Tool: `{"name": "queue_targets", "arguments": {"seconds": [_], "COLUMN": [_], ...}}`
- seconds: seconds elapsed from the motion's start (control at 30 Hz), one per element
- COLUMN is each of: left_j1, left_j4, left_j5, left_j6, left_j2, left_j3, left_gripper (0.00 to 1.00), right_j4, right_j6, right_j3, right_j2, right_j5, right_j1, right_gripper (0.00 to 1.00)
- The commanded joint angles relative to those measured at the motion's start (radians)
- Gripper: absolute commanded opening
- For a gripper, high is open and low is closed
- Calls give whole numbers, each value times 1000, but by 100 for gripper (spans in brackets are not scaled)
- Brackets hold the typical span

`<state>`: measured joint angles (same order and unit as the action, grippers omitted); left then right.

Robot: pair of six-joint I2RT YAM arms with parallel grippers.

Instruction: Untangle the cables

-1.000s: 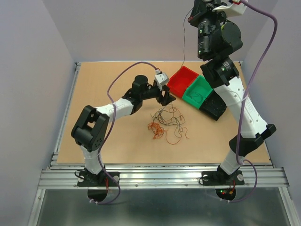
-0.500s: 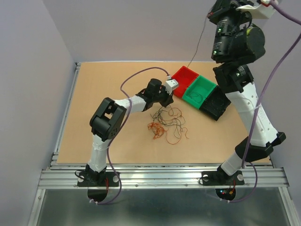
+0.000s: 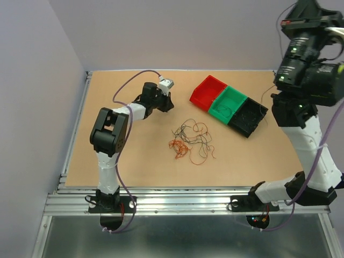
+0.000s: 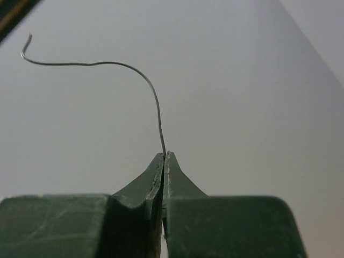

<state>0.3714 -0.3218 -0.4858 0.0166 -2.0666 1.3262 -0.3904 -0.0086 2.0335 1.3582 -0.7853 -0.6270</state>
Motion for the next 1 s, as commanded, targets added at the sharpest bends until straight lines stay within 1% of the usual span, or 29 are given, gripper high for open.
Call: {"name": "queue_targets", "arguments": {"seconds": [0.0,0.07,0.13,0.17,0.27,0.3,0.33,0.37,0.47,0.6,0.73,0.97], "left_j1": [31,27,26,24,24,23,21,20,20,18,18,18], "left_j4": [-124,-141,-154,-164,-183,-189,-198,-207,-220,-227,-229,-229], "left_j5": [-28,-31,-31,-34,-34,-33,-34,-37,-39,-42,-45,-54], "left_j6": [-12,-12,-14,-12,-12,-30,-40,-40,-40,-40,-40,-41], "left_j2": [152,181,201,206,227,232,241,246,258,266,267,266], "left_j3": [-53,-71,-88,-99,-114,-125,-130,-139,-153,-159,-160,-159], "left_gripper": [11,14,20,25,32,37,45,50,56,57,57,57], "right_j4": [-7,-8,-8,-8,-8,-8,-7,-8,-8,8,31,51], "right_j6": [-19,-21,-18,-14,4,5,6,33,53,105,200,298], "right_j3": [-56,-56,-64,-71,-91,-94,-99,-102,-111,-137,-176,-278], "right_j2": [103,119,130,133,139,142,145,153,174,196,212,208], "right_j5": [-25,-29,-29,-29,-26,-23,-19,-17,-6,21,63,101], "right_j1": [6,10,16,19,39,46,59,76,105,171,260,337], "right_gripper": [1,0,1,1,1,1,1,1,1,1,1,1]}}
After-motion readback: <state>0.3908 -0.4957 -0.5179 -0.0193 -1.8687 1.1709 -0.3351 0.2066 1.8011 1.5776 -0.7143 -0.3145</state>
